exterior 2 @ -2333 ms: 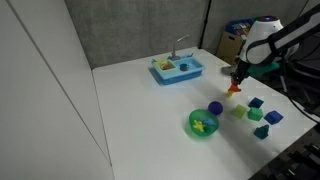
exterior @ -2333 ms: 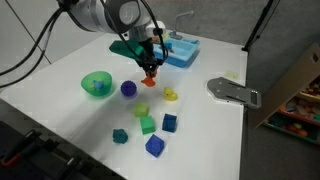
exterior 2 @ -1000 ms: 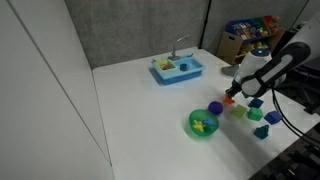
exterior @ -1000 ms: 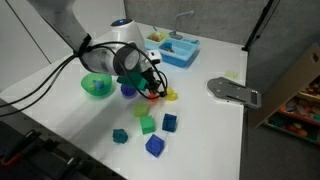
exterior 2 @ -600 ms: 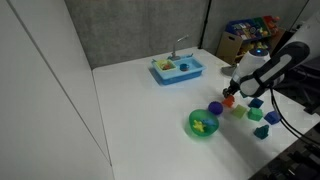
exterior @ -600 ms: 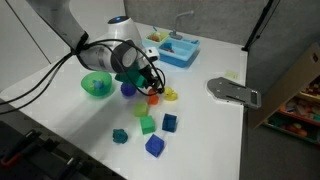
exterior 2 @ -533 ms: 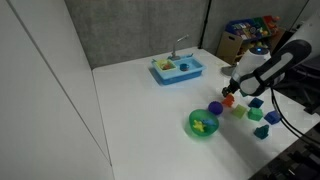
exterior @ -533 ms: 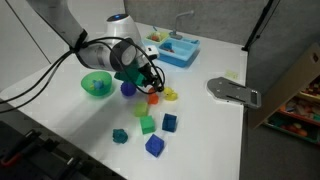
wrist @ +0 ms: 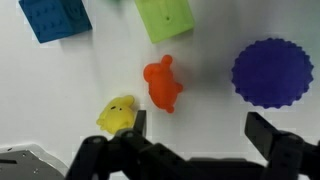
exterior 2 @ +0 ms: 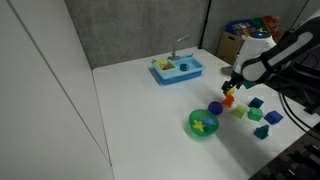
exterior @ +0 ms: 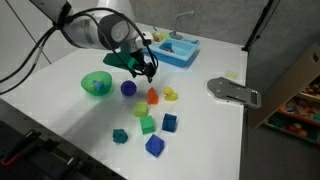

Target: Pick up the orange toy from the green bowl and put it on the table

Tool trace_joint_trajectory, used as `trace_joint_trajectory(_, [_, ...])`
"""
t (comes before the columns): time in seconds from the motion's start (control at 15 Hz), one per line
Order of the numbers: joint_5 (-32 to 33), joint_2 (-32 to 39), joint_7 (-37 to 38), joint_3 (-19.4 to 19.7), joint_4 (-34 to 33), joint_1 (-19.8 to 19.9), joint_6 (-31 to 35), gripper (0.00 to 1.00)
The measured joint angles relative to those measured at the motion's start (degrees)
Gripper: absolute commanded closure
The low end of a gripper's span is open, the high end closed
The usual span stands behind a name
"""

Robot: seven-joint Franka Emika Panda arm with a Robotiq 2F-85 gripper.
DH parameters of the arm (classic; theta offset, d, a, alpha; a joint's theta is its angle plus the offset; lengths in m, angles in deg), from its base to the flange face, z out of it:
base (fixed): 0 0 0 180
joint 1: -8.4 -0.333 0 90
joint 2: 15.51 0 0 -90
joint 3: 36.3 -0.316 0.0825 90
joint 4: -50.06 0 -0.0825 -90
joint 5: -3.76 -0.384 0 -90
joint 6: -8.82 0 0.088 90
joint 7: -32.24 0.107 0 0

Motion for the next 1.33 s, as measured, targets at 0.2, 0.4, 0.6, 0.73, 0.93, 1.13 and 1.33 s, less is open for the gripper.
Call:
trace_joint_trajectory(0.2, [-0.7, -4.0, -0.8, -1.9, 1.1, 0.6, -7.7, 0.0])
trace_joint_trajectory(0.4, [-2.7, -8.5, -2.2, -4.2, 2.3, 1.3, -15.8, 0.0])
trace_joint_trajectory(0.6, [-4.5, -13.5, -2.7, -6.1, 3.6, 1.4, -23.3, 0.0])
trace_joint_trajectory(0.73, [-5.5, -17.1, -2.8, -7.4, 4.4, 1.4, -28.0, 0.0])
trace_joint_trajectory(0.93, [-7.9, -22.6, -3.1, -9.5, 5.2, 1.2, -35.2, 0.0])
trace_joint_trajectory(1.13, [-10.2, -28.1, -3.3, -11.3, 5.2, 0.4, -43.6, 0.0])
trace_joint_trajectory(1.33, [-11.7, -32.6, -3.3, -12.7, 5.2, -0.7, -49.8, 0.0])
